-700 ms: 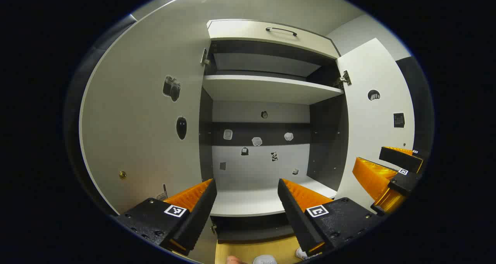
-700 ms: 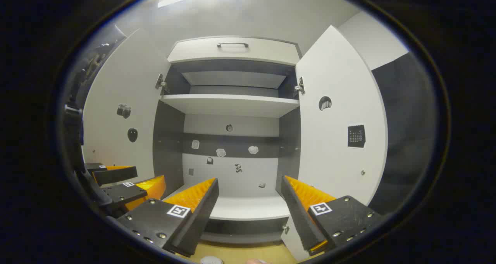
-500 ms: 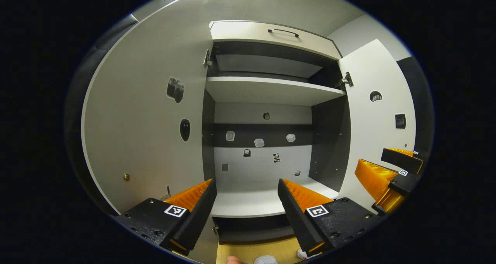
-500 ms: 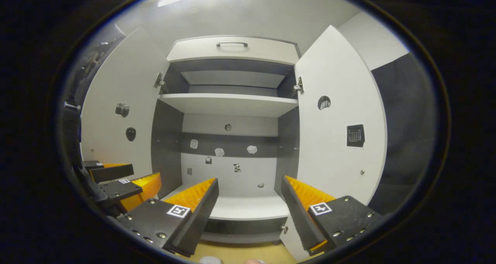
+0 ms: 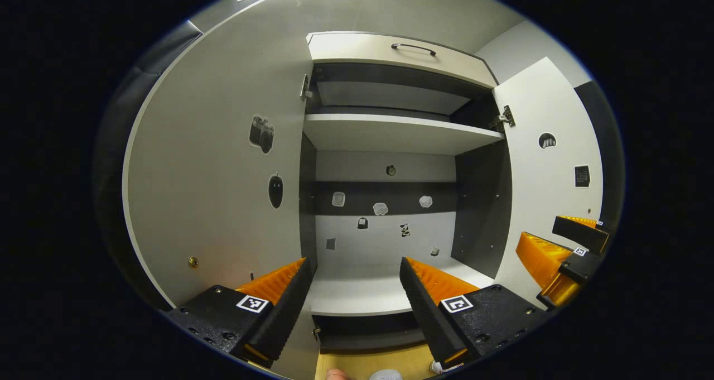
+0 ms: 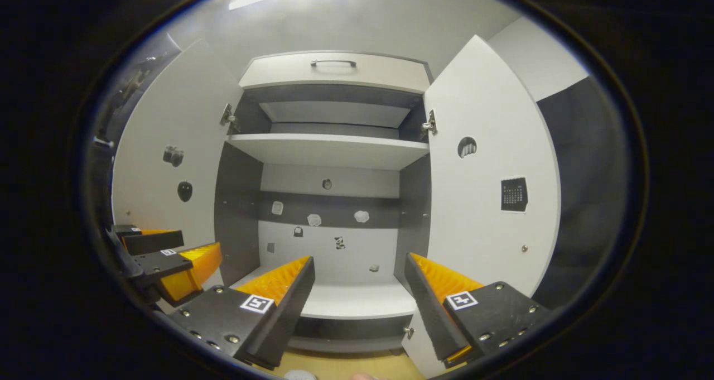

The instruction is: Grab one shoe with the right hand and put it into the shoe cabinet, grab the other shoe with the left hand and put it into the shoe cabinet; then close the right door with the right hand and the left door with the left hand.

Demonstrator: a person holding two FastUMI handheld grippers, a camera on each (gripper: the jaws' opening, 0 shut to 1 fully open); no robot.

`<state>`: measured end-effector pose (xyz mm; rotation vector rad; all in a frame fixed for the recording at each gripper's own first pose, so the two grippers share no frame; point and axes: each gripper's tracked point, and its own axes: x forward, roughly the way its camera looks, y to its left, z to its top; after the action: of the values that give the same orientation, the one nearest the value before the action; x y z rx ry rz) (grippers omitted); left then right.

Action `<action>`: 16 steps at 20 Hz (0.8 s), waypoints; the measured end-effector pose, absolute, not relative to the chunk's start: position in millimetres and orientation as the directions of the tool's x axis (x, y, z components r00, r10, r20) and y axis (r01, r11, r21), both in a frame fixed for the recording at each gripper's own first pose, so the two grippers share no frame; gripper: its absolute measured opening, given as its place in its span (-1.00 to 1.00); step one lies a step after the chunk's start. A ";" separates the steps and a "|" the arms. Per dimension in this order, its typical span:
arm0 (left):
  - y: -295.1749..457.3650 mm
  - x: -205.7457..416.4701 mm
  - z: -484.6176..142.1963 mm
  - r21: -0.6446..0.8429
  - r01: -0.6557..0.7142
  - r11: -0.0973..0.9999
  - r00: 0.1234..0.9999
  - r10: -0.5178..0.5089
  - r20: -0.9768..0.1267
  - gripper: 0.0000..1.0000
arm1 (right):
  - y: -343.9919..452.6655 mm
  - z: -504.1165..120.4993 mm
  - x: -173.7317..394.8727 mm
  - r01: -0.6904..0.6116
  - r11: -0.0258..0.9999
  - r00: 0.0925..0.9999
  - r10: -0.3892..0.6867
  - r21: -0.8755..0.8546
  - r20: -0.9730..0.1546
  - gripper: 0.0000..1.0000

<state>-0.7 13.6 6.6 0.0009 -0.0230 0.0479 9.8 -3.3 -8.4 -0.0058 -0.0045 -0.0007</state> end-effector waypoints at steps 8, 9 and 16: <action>19.7 2.8 2.8 -0.001 -0.064 0.998 0.998 0.064 0.011 0.93 | -15.4 -141.2 1.7 -0.003 0.999 0.961 -0.011 -0.050 -0.276 0.93; 20.6 2.8 2.1 0.001 -0.064 0.998 0.998 0.064 0.010 0.92 | -15.4 -162.5 -1.8 -0.013 0.998 0.946 -0.007 -0.059 -0.324 0.94; 22.1 3.5 0.0 0.007 -0.056 0.998 0.998 0.056 0.003 0.89 | -8.7 -290.5 -42.9 -0.095 0.993 0.804 0.033 -0.073 -0.594 0.51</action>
<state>3.5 22.1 0.0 0.0068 -0.0023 0.0556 -42.9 -8.7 -290.5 -0.1011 0.6334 0.0691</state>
